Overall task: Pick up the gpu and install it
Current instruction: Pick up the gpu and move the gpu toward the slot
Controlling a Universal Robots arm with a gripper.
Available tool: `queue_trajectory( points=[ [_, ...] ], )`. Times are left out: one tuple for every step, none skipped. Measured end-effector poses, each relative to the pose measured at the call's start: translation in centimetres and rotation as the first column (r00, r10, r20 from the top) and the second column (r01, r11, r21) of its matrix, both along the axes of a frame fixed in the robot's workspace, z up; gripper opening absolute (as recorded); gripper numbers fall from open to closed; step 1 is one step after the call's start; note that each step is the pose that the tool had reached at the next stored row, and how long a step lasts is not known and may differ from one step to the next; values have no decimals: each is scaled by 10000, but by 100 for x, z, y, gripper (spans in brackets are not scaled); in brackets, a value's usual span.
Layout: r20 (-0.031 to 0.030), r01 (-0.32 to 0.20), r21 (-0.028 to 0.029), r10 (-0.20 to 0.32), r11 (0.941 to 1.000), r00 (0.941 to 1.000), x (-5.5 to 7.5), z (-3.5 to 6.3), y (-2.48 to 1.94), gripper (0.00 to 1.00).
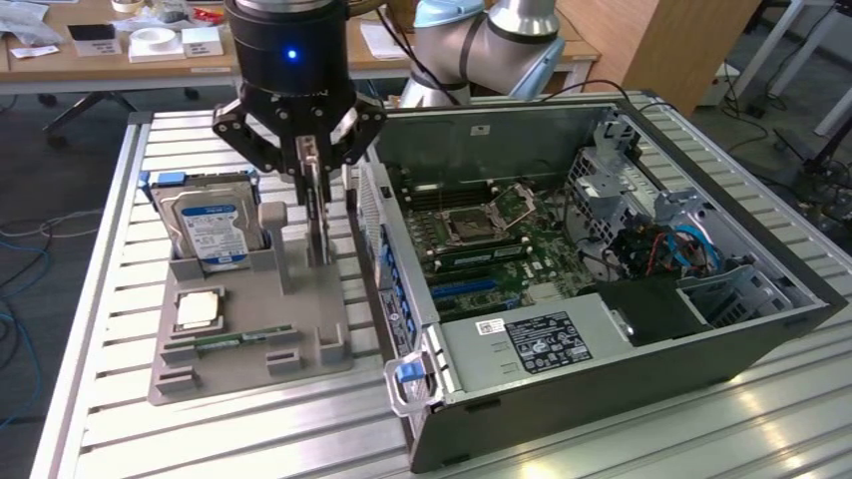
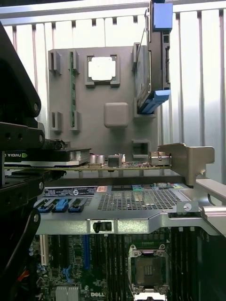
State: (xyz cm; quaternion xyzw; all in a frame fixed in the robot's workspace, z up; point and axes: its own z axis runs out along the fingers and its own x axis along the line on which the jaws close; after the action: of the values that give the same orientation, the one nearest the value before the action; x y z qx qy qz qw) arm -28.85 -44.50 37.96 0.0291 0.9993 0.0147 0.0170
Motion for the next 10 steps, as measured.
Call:
queue_trajectory(
  points=[
    [0, 0, 1, 0, 10000, 10000, 0, 13, 0, 27],
    [0, -1, 0, 1, 10000, 10000, 0, 26, 0, 27],
    [0, 0, 0, 0, 10000, 10000, 0, 37, 0, 27],
    [0, 0, 0, 0, 10000, 10000, 0, 49, 0, 27],
    [0, 0, 0, 0, 10000, 10000, 0, 60, 0, 27],
    [0, 0, 0, 0, 10000, 10000, 0, 71, 0, 27],
    [0, 0, 0, 0, 10000, 10000, 0, 83, 0, 27],
    [0, 0, 0, 0, 10000, 10000, 0, 94, 0, 27],
    [0, 0, 0, 0, 10000, 10000, 0, 107, 0, 27],
    [0, 0, 0, 0, 10000, 10000, 0, 120, 0, 27]
  ],
)
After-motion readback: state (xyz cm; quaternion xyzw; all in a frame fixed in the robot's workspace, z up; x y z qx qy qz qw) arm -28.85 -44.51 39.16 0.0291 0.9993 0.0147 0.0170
